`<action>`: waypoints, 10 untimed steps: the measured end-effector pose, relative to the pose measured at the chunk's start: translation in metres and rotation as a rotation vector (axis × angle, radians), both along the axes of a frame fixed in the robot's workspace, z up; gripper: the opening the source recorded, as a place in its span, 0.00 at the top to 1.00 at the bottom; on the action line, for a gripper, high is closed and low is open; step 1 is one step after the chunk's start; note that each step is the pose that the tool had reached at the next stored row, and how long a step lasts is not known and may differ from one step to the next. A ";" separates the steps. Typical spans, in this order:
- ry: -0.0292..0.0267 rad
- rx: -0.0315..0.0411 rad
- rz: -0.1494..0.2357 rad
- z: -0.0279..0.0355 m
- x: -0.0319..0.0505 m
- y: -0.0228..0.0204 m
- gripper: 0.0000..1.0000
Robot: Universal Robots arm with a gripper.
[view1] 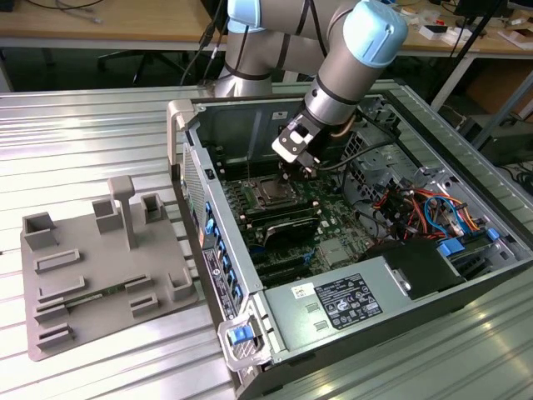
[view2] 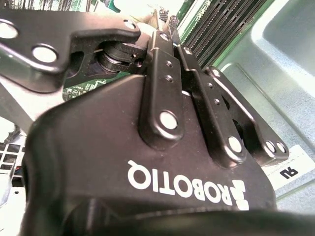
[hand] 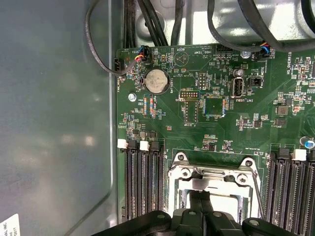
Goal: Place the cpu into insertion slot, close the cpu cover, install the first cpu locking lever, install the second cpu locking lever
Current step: 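Close the cpu cover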
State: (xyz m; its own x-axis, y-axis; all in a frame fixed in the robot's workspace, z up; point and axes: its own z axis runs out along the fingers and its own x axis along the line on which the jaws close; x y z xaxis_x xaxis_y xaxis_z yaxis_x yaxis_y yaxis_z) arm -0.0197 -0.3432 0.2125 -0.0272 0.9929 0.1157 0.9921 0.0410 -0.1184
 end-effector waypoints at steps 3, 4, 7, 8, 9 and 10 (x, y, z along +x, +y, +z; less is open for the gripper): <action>0.0001 0.0043 0.000 0.0001 0.0000 0.0000 0.89; 0.0000 0.0065 0.000 0.0001 0.0000 0.0000 0.89; -0.0001 0.0092 0.000 0.0002 0.0000 0.0000 0.89; -0.0001 0.0100 0.000 0.0003 0.0000 0.0000 0.89; 0.0000 0.0110 0.000 0.0005 0.0000 0.0000 0.89; 0.0000 0.0119 0.000 0.0006 0.0000 0.0000 0.89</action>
State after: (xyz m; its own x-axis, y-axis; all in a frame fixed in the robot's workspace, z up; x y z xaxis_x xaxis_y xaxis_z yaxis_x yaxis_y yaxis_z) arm -0.0197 -0.3432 0.2130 -0.0272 0.9915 0.1275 0.9921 0.0424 -0.1179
